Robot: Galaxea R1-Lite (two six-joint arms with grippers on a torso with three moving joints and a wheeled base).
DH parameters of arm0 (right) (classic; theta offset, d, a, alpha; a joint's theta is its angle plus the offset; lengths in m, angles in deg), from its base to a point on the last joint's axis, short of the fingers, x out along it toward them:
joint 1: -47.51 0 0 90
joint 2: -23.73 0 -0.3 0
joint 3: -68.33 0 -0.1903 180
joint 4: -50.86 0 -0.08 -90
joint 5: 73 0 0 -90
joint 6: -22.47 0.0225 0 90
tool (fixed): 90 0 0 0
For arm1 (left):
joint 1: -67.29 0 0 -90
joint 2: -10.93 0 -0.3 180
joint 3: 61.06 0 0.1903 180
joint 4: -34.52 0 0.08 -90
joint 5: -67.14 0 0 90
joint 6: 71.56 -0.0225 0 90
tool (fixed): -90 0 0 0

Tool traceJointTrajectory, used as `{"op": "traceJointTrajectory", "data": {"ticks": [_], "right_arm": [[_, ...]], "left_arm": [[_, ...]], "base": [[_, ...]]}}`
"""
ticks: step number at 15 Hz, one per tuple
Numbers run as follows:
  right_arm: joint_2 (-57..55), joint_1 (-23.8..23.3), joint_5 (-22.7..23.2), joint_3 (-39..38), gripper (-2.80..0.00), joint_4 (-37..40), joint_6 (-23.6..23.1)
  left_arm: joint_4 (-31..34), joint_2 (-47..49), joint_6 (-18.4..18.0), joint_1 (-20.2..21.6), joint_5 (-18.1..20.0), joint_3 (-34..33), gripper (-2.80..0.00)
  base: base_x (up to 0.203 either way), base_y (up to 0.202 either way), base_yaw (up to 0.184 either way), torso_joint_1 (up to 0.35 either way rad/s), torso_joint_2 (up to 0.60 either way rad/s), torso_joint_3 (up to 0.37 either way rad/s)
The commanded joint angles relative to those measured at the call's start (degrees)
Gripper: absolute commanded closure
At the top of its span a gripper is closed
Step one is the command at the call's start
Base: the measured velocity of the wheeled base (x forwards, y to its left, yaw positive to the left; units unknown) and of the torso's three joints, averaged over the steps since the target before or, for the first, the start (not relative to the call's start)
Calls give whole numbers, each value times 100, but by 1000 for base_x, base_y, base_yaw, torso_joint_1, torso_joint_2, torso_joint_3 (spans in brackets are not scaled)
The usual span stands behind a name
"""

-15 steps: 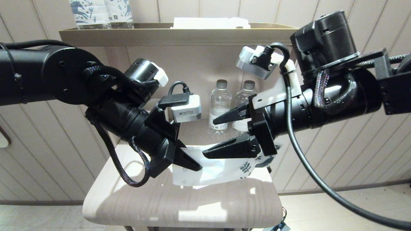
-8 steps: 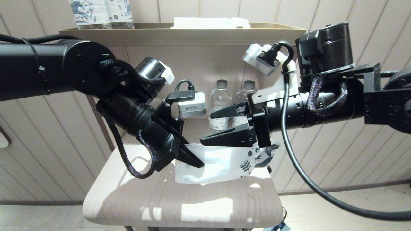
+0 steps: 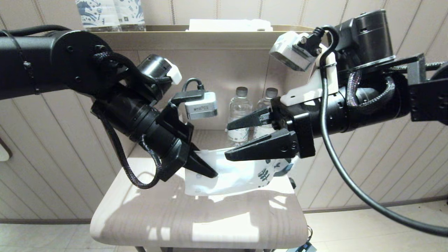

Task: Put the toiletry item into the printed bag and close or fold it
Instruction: Hand it to the other hand

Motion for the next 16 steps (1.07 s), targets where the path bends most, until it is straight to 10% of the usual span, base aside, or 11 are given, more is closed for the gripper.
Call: {"op": "traceJointTrajectory", "data": {"ticks": [1, 16], "right_arm": [[-88, 9, 44, -25, -280, 11, 6], [-123, -9, 102, -252, -280, -445, -6]], "left_arm": [[26, -117, 0, 177, 259, -3, 0], [-76, -118, 201, 149, 857, -80, 0]], "base": [[0, 0, 0, 0, 0, 0], [0, 0, 0, 0, 0, 0]]}}
